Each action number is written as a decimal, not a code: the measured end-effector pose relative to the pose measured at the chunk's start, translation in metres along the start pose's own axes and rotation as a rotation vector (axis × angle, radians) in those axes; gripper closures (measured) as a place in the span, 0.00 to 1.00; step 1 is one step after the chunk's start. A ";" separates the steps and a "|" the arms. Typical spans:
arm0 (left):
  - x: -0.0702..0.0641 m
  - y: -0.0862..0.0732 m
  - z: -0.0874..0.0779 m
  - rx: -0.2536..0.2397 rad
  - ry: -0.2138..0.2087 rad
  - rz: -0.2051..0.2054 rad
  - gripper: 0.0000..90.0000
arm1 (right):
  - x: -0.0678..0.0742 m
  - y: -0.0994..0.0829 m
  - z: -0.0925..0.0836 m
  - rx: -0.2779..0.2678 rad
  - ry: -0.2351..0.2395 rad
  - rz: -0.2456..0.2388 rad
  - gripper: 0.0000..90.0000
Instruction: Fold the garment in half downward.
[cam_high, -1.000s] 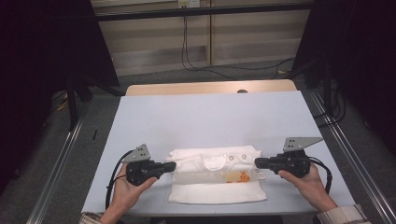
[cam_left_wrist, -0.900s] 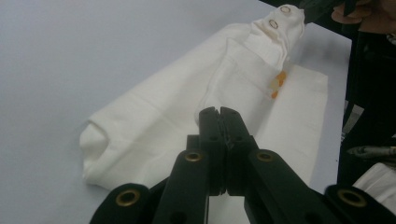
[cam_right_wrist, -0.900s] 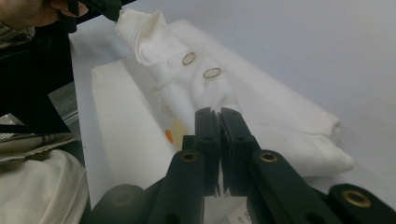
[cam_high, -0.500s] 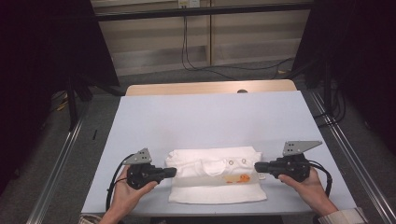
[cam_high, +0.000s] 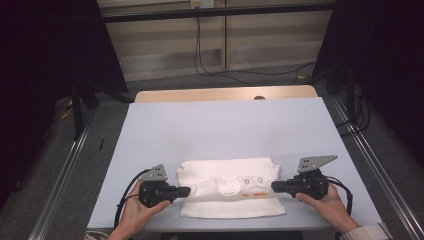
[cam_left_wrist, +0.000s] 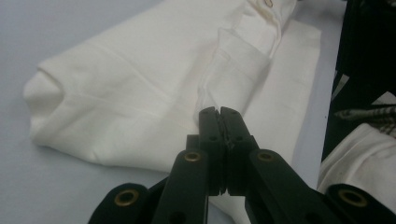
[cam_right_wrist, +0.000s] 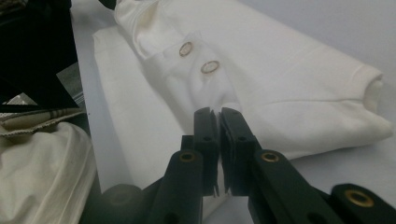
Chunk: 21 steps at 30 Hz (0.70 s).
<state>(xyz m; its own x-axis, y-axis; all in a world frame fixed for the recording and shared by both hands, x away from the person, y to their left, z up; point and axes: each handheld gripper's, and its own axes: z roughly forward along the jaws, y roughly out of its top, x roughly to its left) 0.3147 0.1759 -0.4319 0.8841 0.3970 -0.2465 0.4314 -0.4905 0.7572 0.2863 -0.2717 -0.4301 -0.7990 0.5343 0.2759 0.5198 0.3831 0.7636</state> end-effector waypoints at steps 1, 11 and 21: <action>0.000 0.000 0.001 0.005 -0.006 -0.004 0.98 | 0.000 -0.001 0.001 0.005 -0.003 0.000 0.95; -0.002 -0.004 0.001 0.025 -0.008 -0.014 0.98 | 0.012 -0.007 0.004 0.066 0.009 -0.024 0.99; -0.006 -0.009 0.003 0.057 0.007 0.007 0.95 | 0.012 -0.013 0.006 0.086 0.011 0.009 0.89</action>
<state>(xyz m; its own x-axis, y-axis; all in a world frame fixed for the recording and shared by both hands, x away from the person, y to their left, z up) 0.3059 0.1754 -0.4390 0.8860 0.3985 -0.2372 0.4349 -0.5363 0.7233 0.2720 -0.2658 -0.4405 -0.7972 0.5298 0.2894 0.5508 0.4421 0.7079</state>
